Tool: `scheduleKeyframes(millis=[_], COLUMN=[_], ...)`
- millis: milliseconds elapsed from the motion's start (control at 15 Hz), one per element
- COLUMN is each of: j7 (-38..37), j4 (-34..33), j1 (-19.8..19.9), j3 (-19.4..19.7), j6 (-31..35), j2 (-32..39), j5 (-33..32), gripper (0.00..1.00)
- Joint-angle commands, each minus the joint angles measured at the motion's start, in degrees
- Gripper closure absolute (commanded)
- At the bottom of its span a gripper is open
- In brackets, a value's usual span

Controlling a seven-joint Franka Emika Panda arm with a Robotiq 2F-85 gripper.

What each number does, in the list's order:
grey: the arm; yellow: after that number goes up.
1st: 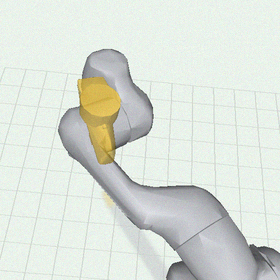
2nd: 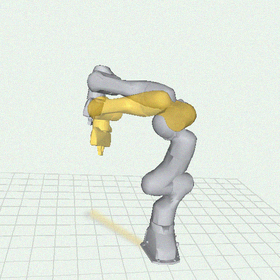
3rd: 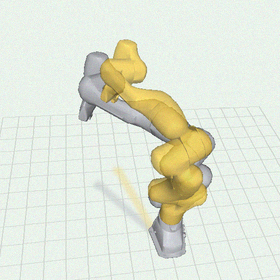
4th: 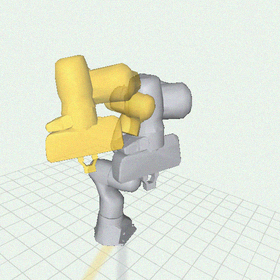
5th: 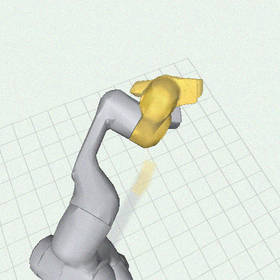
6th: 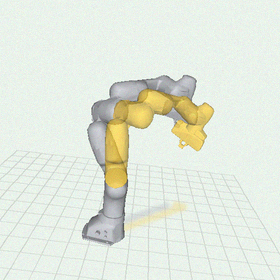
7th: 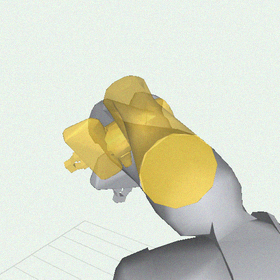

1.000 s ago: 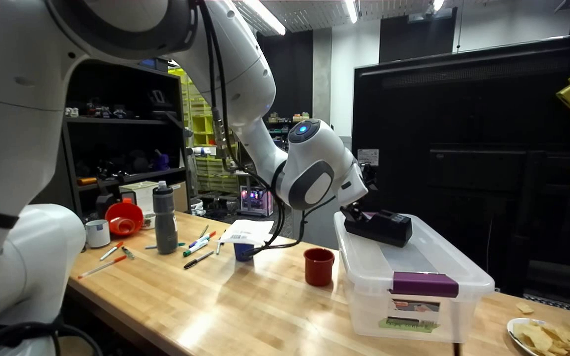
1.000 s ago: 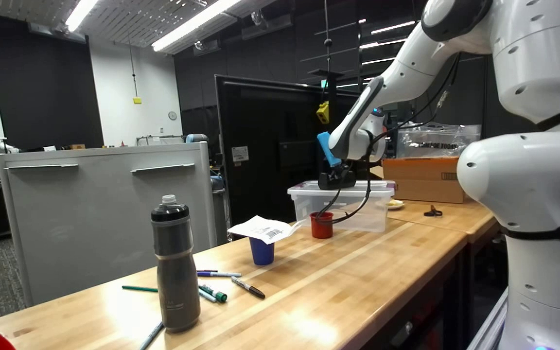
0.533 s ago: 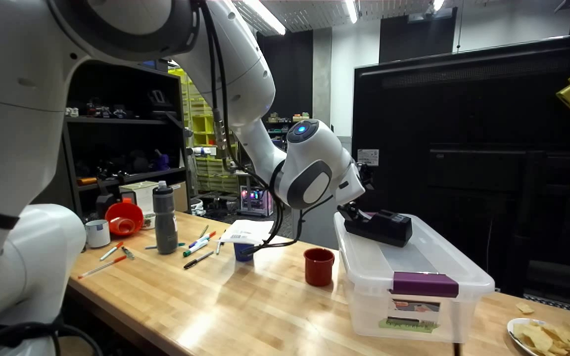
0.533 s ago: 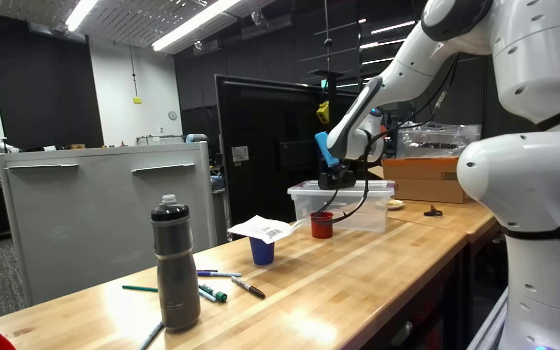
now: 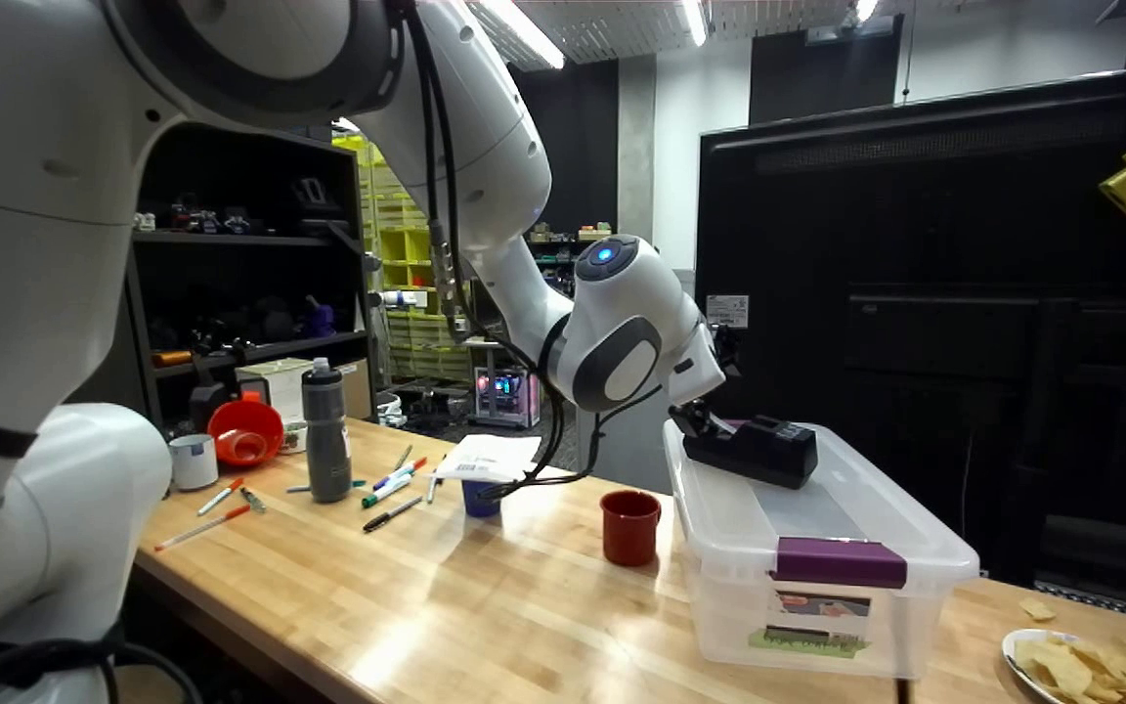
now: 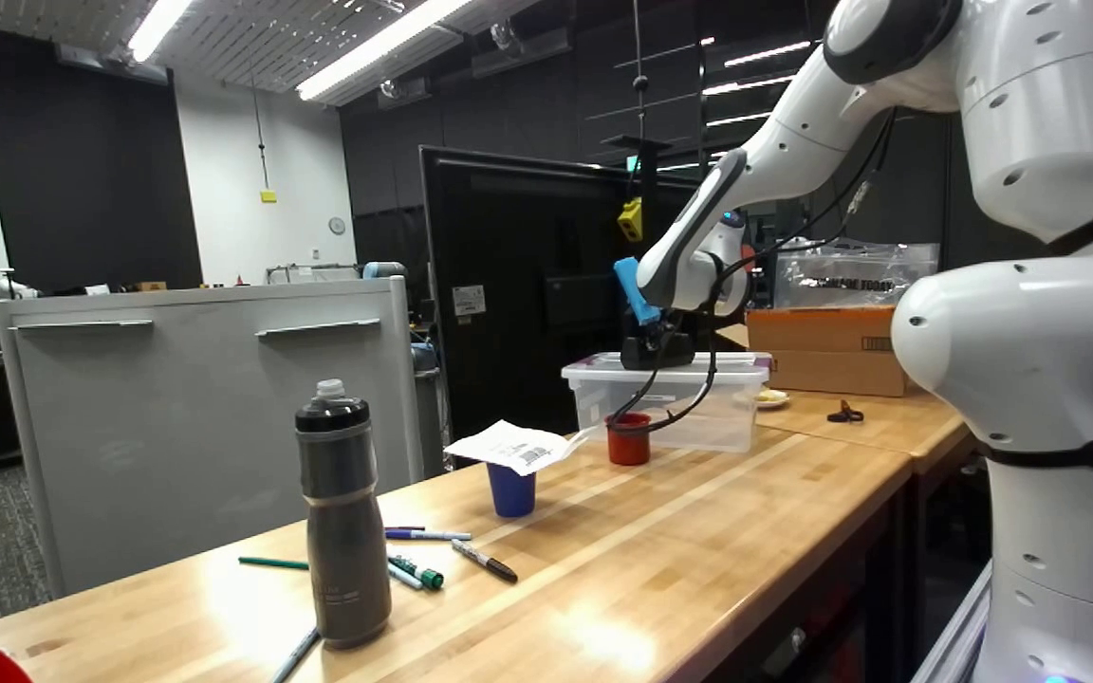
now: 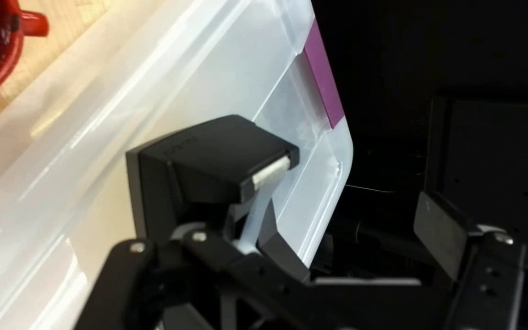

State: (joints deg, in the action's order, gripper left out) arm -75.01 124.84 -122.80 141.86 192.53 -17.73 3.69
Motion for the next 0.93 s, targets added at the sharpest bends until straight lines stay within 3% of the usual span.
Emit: scheduleKeyframes(millis=[0, 267, 333, 400, 867], j7=[-0.51, -0.25, -0.14, -0.08, 0.11], j4=[-2.28, -3.79, -4.17, -4.4, -4.53], j1=[2.48, 3.86, 4.14, 4.52, 6.42], j3=[-2.02, -3.15, -3.39, -3.77, -5.37], j6=[-1.92, -2.64, -2.77, -2.87, -2.95], j2=[-2.95, -4.44, -4.76, -5.01, -5.93], j5=[-0.48, -0.43, -0.46, -0.5, -0.53], gripper=[0.0, 0.0, 0.08, 0.26, 0.79])
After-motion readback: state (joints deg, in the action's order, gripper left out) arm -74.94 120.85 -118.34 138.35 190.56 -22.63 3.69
